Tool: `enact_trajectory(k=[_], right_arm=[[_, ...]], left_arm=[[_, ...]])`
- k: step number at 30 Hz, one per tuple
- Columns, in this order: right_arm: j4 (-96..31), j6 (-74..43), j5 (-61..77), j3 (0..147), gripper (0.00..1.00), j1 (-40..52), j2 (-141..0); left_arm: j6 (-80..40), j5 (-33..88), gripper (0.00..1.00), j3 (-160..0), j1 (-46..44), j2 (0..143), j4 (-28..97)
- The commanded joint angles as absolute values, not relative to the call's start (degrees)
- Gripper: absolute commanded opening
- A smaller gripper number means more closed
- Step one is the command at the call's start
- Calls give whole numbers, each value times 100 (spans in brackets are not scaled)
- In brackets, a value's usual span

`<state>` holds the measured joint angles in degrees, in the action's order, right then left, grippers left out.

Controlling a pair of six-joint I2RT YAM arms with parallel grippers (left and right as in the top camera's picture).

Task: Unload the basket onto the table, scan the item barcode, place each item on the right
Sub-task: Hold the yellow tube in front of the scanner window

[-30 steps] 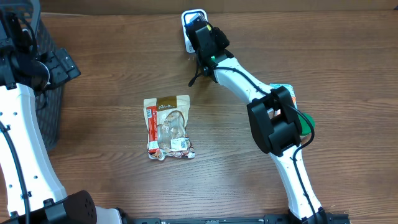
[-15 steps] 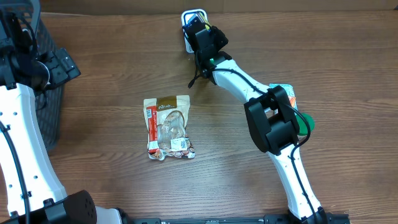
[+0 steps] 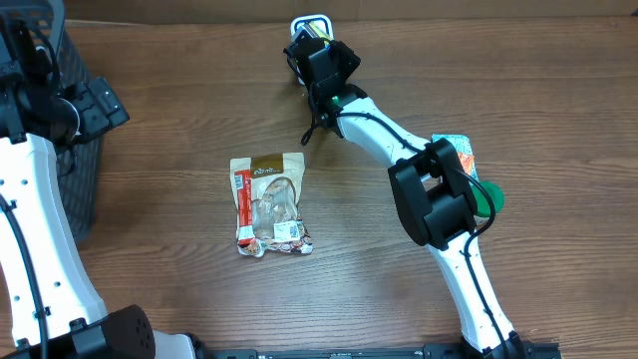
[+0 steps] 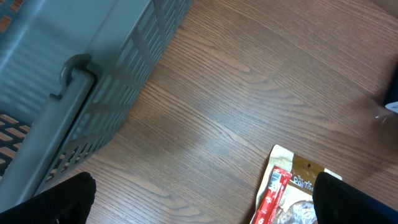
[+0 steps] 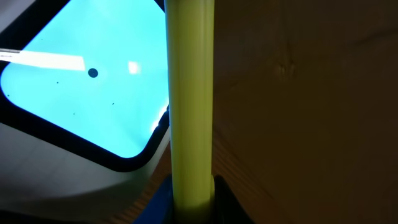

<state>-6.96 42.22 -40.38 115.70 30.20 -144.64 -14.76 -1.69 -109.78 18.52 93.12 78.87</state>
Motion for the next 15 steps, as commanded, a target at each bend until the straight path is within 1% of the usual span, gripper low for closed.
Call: enact_trajectory(k=[1, 4, 12, 15], right_arm=[[-646, 4740, -4108, 11585, 4, 3041, -14501], [-646, 4993, -4112, 11585, 4, 3072, -14501], [-644, 4989, -4110, 11585, 4, 3089, -14501], [-580, 4543, -4108, 11585, 5, 3089, -14501]], left_arm=[[-1433, -148, 100, -11074, 1857, 9295, 7887], [-1433, -148, 100, -11074, 1857, 9295, 7889], [-1433, -148, 100, -11074, 1857, 9295, 7887], [-1433, -148, 100, -11074, 1857, 9295, 7889]])
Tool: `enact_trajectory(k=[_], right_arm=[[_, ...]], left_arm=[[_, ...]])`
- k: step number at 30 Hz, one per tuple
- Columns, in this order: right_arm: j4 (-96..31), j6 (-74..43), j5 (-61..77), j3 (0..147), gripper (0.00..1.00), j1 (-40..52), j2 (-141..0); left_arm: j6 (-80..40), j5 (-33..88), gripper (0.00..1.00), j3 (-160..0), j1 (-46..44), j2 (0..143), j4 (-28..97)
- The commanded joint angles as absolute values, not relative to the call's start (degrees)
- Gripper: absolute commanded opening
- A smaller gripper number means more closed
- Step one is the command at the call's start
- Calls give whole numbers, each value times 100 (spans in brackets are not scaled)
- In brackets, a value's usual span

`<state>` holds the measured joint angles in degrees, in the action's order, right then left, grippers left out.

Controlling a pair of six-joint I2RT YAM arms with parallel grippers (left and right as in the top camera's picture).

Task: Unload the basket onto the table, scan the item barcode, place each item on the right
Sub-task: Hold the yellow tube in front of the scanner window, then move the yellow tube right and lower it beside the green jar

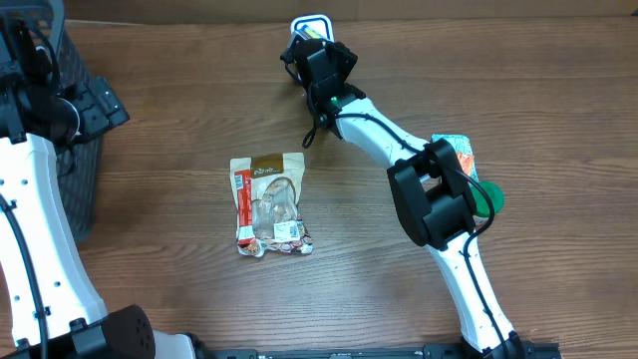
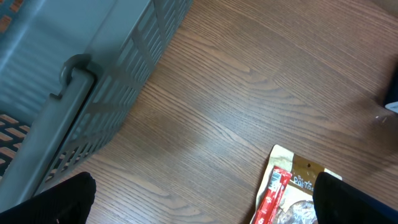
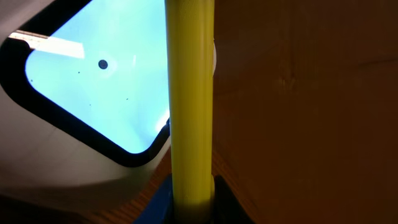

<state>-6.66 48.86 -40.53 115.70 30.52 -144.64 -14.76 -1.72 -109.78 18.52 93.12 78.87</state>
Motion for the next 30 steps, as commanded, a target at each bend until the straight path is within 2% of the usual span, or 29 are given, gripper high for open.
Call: enact_trajectory(k=[1, 7, 11, 15, 22, 25, 30], right_arm=[[-561, 4329, -4110, 11585, 5, 3089, -14501], [-519, 2923, -4525, 11590, 4, 3151, -14372], [-543, 2639, -4847, 11590, 4, 3201, -14092], [-1118, 2069, -4864, 11590, 4, 3253, -13559], [-4219, 132, -3273, 11590, 4, 3273, -12350], [-5610, -388, -2399, 11590, 14, 3177, -12075], [-7575, -624, -1094, 11563, 19, 2910, -12057]], left_arm=[[-1433, -150, 100, -11074, 1857, 9295, 7889], [-1431, -148, 100, -11074, 1857, 9295, 7889], [-1431, -148, 100, -11074, 1857, 9295, 7887], [-1431, -148, 100, -11074, 1857, 9295, 7889], [-1433, -150, 100, -11074, 1857, 9295, 7889], [-1433, -148, 100, -11074, 1857, 9295, 7889], [-1431, -148, 99, -11074, 1857, 9295, 7889]])
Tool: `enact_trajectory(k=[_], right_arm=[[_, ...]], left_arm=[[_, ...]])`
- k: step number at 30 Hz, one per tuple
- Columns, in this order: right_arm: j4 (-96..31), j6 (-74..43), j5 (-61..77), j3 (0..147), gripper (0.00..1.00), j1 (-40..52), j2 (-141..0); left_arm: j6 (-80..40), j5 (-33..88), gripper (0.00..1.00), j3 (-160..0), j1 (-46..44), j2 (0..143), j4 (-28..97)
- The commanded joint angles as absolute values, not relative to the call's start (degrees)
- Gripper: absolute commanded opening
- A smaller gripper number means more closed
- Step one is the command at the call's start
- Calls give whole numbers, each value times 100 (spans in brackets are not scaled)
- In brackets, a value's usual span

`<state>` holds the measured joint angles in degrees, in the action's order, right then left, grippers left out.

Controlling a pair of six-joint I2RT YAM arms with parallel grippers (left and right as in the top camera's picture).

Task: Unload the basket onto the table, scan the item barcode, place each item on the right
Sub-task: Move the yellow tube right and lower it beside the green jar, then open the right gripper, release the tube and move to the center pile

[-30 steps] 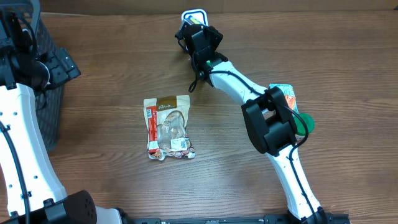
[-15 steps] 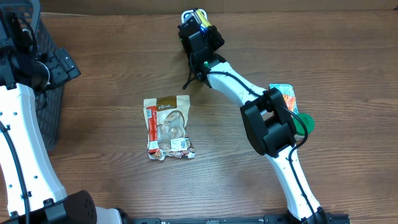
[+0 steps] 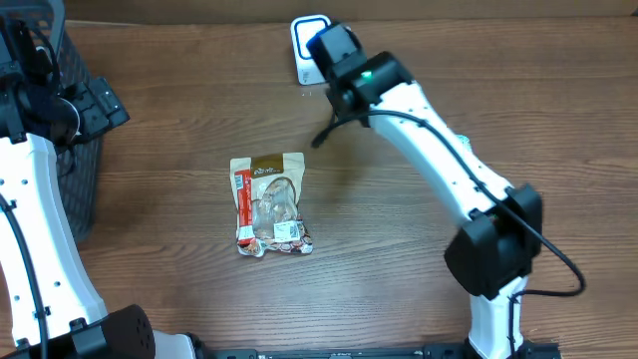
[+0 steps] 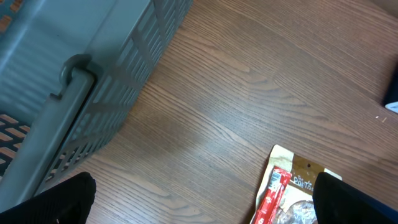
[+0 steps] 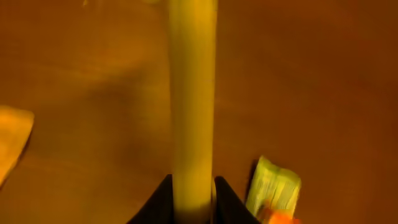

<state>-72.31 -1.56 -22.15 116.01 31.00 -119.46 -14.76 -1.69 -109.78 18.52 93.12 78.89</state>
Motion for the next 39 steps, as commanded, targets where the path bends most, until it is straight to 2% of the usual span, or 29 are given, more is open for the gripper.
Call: enact_trajectory(k=[1, 9, 14, 21, 24, 27, 31, 33, 39], right_arm=[[-7870, -624, -884, 11520, 19, 2849, -12057], [-9091, -917, -860, 11067, 15, 2423, -12057], [-9083, -1076, -891, 10871, 12, 2119, -12057], [-9076, -1072, -897, 10492, 14, 1922, -12057], [-9024, -1070, -897, 10326, 18, 1809, -12057], [-8965, -1070, -899, 10156, 26, 1704, -12057], [-8855, -1068, -939, 10009, 29, 1557, -12057], [-8794, -1066, -945, 9950, 37, 1490, -12057], [-8685, -1048, -1041, 9933, 38, 1411, -12057]], left_arm=[[-1433, -148, 100, -11074, 1857, 9295, 7887], [-1433, -148, 100, -11074, 1857, 9295, 7889], [-1433, -150, 99, -11074, 1857, 9295, 7889], [-1433, -150, 100, -11074, 1857, 9295, 7889], [-1433, -148, 100, -11074, 1857, 9295, 7889], [-1433, -148, 100, -11074, 1857, 9295, 7889], [-1433, -148, 100, -11074, 1857, 9295, 7889], [-1433, -148, 100, -11074, 1855, 9295, 7889], [-1433, -148, 100, -11074, 1857, 9295, 7889]])
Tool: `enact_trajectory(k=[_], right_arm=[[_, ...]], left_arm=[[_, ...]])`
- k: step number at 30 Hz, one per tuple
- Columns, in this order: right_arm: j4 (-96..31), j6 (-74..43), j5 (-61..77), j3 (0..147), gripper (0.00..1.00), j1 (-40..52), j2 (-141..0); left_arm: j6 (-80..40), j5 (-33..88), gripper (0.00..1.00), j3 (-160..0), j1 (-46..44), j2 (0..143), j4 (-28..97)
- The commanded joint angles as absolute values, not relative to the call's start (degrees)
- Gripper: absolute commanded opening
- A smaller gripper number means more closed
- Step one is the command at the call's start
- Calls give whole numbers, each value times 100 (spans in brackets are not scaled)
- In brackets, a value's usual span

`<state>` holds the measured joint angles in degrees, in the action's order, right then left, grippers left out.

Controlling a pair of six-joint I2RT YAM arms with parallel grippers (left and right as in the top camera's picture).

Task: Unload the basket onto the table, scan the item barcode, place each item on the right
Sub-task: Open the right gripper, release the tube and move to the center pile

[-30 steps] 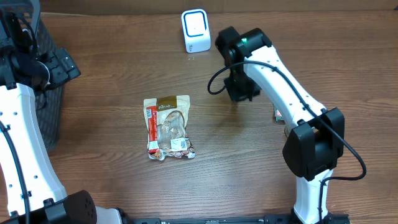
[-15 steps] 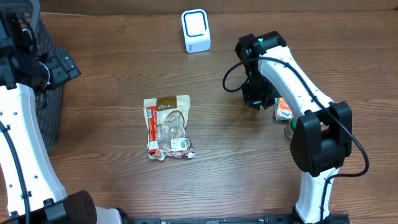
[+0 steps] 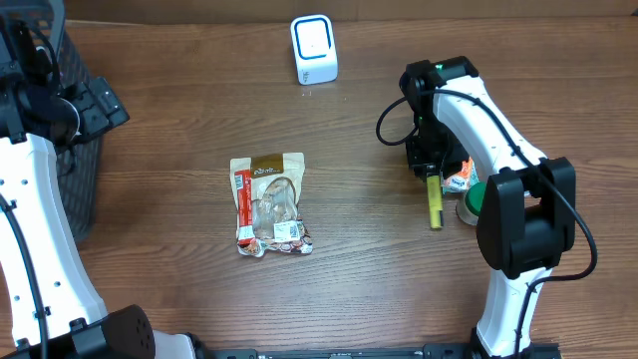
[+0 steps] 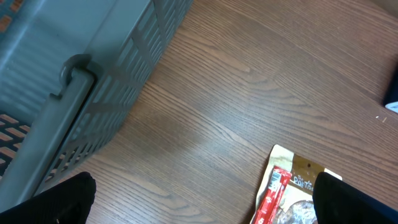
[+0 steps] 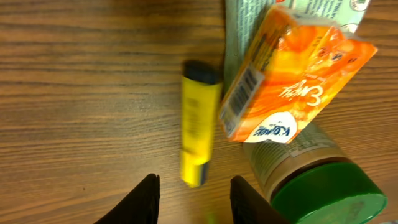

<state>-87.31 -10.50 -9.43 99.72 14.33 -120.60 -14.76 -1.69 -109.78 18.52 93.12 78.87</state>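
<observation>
A yellow tube with a dark cap (image 5: 199, 132) lies flat on the wood table, also seen in the overhead view (image 3: 435, 203). My right gripper (image 5: 196, 200) hangs just above it, open, with the tube's end showing between the two black fingers (image 5: 144, 202) and free of them. In the overhead view the right gripper (image 3: 427, 160) is at the right side. The white and blue scanner (image 3: 314, 48) stands at the back middle. My left gripper (image 4: 208, 199) is open above bare table at the far left (image 3: 95, 105).
An orange packet (image 5: 292, 81) and a green-lidded jar (image 5: 323, 186) lie close against the tube's right side. A brown and red snack pouch (image 3: 269, 204) lies mid-table. A grey basket (image 4: 74, 74) stands at the left edge.
My right gripper held the yellow tube just right of the scanner. Now the tube lies on the table at the right beside the orange packet, and the gripper is open above it.
My right gripper held the yellow tube over the scanner's lit window at the two oldest moments. Then it had the tube away from the scanner. Now the tube lies let go among the items at the right. The left arm has stayed put.
</observation>
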Motion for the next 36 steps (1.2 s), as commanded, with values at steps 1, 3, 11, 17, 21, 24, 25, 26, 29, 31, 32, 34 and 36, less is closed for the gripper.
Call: enact_trajectory(k=[1, 3, 11, 17, 21, 24, 25, 26, 29, 31, 32, 34, 36], right_arm=[[-8650, -1048, -1041, 9933, 38, 1411, -12057], [-8423, -1050, -937, 9933, 38, 1413, -12057], [-7839, -1050, 558, 9918, 30, 1492, -12057], [-7137, -1052, 1455, 9734, 34, 1658, -12057], [-6512, -1227, 2174, 9548, 41, 1890, -12057], [-5848, -1466, 2484, 9303, 43, 2196, -12057], [-5666, -1557, 2475, 9236, 44, 2307, -12057], [-5476, -1643, 2473, 9157, 45, 2423, -12057], [-4932, -1809, 2469, 8952, 48, 2797, -12057], [-4584, -1804, 2436, 8838, 50, 3072, -12057], [-4458, -1806, 2368, 8805, 51, 3194, -12057], [-4241, -1806, 2123, 8757, 52, 3446, -12057], [-4121, -1806, 1780, 8744, 51, 3669, -12057]], left_arm=[[-1431, -148, 100, -11074, 1857, 9295, 7887], [-1431, -150, 100, -11074, 1857, 9295, 7887], [-1431, -150, 100, -11074, 1857, 9295, 7887], [-1433, -148, 100, -11074, 1857, 9295, 7889], [-1433, -148, 100, -11074, 1857, 9295, 7889], [-1433, -150, 100, -11074, 1857, 9295, 7887], [-1433, -148, 100, -11074, 1857, 9295, 7887], [-1431, -150, 100, -11074, 1857, 9295, 7889], [-1433, -148, 100, -11074, 1857, 9295, 7889], [-1433, -148, 100, -11074, 1857, 9295, 7887], [-1431, -148, 100, -11074, 1857, 9295, 7889], [-1433, -148, 100, -11074, 1857, 9295, 7887], [-1431, -148, 100, -11074, 1857, 9295, 7887]])
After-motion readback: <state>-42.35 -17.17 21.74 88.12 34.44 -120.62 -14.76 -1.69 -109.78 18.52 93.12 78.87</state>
